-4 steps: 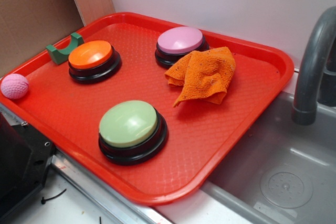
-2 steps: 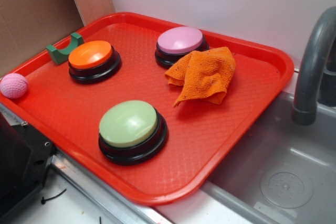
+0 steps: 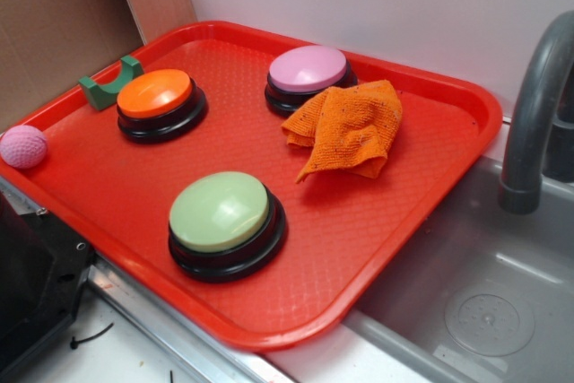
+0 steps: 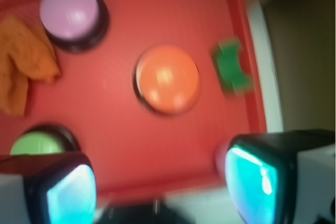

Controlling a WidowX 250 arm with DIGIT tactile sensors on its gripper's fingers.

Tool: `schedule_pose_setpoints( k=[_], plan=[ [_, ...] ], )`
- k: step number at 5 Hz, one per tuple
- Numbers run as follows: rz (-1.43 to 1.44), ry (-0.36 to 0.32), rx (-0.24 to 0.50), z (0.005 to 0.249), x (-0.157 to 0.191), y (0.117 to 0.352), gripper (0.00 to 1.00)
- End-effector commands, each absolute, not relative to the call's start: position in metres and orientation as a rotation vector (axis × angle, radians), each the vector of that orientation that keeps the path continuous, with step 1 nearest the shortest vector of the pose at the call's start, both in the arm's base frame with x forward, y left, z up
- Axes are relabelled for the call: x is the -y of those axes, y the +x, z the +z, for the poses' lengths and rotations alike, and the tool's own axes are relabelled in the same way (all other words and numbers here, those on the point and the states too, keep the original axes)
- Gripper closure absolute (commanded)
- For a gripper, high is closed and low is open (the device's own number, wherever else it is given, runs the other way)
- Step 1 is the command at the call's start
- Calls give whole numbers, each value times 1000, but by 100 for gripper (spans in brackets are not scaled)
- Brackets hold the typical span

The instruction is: Push the orange button.

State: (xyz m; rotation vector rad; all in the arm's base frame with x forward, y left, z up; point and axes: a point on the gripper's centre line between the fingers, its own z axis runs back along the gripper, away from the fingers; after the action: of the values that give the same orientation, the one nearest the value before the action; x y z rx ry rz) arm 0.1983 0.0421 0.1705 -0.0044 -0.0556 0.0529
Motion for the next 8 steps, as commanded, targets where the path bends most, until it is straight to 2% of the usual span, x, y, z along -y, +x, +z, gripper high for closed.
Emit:
schedule_pose_setpoints(
  k=[1,2,3,4,6,8],
  plan=[
    [41,114,78,120,-62,217,0],
    [-11,115,104,91,-56,226,0],
    [-41,133,99,73,-58,228,0],
    [-55,104,85,64,-63,237,0],
    [-23,87,10,45,-84,235,0],
    [5,101,-36,67,-91,233,0]
  ],
)
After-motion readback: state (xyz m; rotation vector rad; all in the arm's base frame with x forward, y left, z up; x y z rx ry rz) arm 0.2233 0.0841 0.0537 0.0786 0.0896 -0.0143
